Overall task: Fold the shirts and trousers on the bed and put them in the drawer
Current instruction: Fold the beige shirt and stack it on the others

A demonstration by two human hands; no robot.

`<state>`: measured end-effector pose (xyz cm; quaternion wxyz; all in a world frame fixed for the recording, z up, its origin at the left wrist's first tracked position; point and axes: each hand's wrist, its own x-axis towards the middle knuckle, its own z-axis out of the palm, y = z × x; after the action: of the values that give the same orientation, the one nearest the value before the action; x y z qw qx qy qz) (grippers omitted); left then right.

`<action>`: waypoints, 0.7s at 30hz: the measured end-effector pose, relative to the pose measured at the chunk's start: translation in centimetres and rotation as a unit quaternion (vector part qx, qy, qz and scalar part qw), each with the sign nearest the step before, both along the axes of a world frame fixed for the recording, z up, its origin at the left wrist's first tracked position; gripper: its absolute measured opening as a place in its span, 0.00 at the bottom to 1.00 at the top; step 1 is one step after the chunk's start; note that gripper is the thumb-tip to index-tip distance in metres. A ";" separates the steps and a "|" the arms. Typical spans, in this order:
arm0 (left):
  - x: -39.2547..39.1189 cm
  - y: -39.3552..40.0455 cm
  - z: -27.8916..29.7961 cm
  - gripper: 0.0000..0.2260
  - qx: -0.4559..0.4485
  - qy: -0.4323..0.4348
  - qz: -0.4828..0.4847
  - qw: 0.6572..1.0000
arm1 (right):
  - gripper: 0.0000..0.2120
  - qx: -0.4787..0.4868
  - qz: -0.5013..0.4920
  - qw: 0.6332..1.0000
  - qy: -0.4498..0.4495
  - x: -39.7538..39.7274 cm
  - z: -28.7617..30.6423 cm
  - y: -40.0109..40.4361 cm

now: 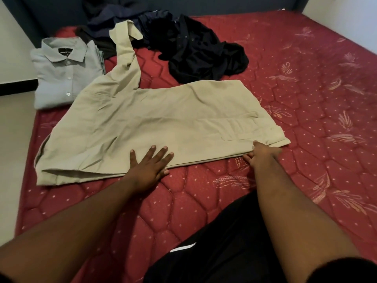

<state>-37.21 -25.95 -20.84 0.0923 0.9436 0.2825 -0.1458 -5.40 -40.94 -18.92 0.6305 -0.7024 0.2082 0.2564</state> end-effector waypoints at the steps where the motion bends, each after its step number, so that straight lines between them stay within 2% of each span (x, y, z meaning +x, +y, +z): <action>1: 0.1 -0.2 0.5 0.26 0.010 0.011 -0.004 1.000 | 0.17 0.020 0.041 0.999 0.020 -0.5 0.9 -0.4; 3: -0.5 -0.3 1.3 0.25 0.063 0.013 -0.027 0.998 | 0.14 0.036 0.065 0.994 0.076 -1.8 2.3 -0.8; 5: -1.7 -0.5 1.9 0.30 0.154 -0.040 -0.078 0.984 | 0.09 0.075 0.055 0.988 0.124 -2.2 2.8 -1.5; 8: -4.4 -1.1 1.2 0.39 0.191 -0.046 -0.060 0.979 | 0.10 0.122 0.035 0.977 0.172 -3.2 3.1 -1.5; 10: -5.9 -1.1 0.7 0.37 0.128 -0.074 0.027 0.989 | 0.11 0.141 0.024 0.976 0.167 -3.9 3.2 -1.3; 12: -7.0 -0.5 0.1 0.30 0.099 -0.143 0.124 0.977 | 0.11 0.157 0.025 0.971 0.176 -4.4 3.2 -1.1; 13: -7.8 -0.2 0.0 0.27 0.072 -0.199 0.187 0.959 | 0.11 0.161 0.028 0.969 0.186 -5.1 3.2 -0.8; 14: -7.8 -0.3 -0.1 0.24 0.022 -0.281 0.267 0.921 | 0.10 0.165 0.028 0.966 0.196 -5.7 3.2 -0.7; 15: -8.0 -0.4 -0.1 0.21 -0.046 -0.391 0.373 0.840 | 0.11 0.170 0.036 0.963 0.206 -6.6 3.0 -0.2; 16: -7.6 -0.6 0.4 0.18 -0.122 -0.504 0.487 0.702 | 0.12 0.173 0.053 0.960 0.215 -7.6 2.8 0.1; 17: -7.1 -1.1 1.2 0.15 -0.206 -0.569 0.587 0.538 | 0.12 0.173 0.073 0.957 0.223 -8.7 2.5 0.7; 18: -6.8 -1.6 1.7 0.13 -0.278 -0.583 0.655 0.393 | 0.12 0.173 0.089 0.954 0.227 -9.9 2.2 1.3; 19: -6.6 -1.6 2.0 0.11 -0.323 -0.574 0.689 0.302 | 0.12 0.173 0.095 0.954 0.226 -11.0 1.6 2.0; 20: -6.8 -1.4 1.8 0.09 -0.337 -0.566 0.710 0.250 | 0.11 0.174 0.093 0.956 0.217 -12.1 1.1 2.6; 21: -6.8 -0.9 1.8 0.09 -0.346 -0.562 0.718 0.223 | 0.11 0.170 0.086 0.962 0.196 -12.7 0.5 3.1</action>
<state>-43.99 -26.89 -19.08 0.6104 0.0574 0.6379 0.4660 -18.06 -37.83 -18.38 0.6630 -0.5364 0.2198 0.4738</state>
